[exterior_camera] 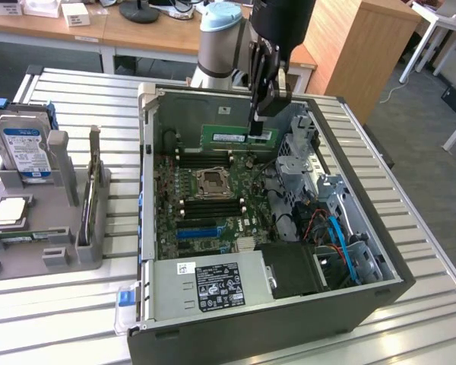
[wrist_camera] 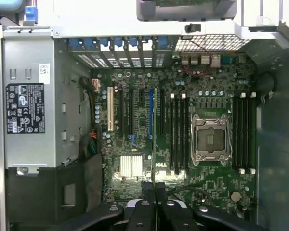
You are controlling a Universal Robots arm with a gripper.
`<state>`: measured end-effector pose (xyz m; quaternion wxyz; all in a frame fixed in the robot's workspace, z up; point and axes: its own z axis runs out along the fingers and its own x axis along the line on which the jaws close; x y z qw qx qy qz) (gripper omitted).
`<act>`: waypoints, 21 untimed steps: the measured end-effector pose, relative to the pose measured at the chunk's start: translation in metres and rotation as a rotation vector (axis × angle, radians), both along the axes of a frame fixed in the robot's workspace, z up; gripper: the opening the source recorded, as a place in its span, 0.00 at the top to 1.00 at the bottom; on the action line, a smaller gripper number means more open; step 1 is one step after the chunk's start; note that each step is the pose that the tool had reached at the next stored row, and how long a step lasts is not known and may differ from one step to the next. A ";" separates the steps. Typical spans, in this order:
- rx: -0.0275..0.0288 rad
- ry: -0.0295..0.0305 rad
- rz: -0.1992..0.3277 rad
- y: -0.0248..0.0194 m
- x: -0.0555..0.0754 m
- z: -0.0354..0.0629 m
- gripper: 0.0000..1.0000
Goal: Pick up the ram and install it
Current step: 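Pick up the ram and move it above insertion slot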
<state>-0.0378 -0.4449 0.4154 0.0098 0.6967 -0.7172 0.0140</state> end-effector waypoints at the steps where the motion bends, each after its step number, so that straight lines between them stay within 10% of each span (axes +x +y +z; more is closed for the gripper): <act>1: 0.0001 0.0000 0.000 0.0028 0.000 -0.0003 0.88; 21: 0.0127 0.0000 0.000 0.0390 0.000 -0.0074 0.88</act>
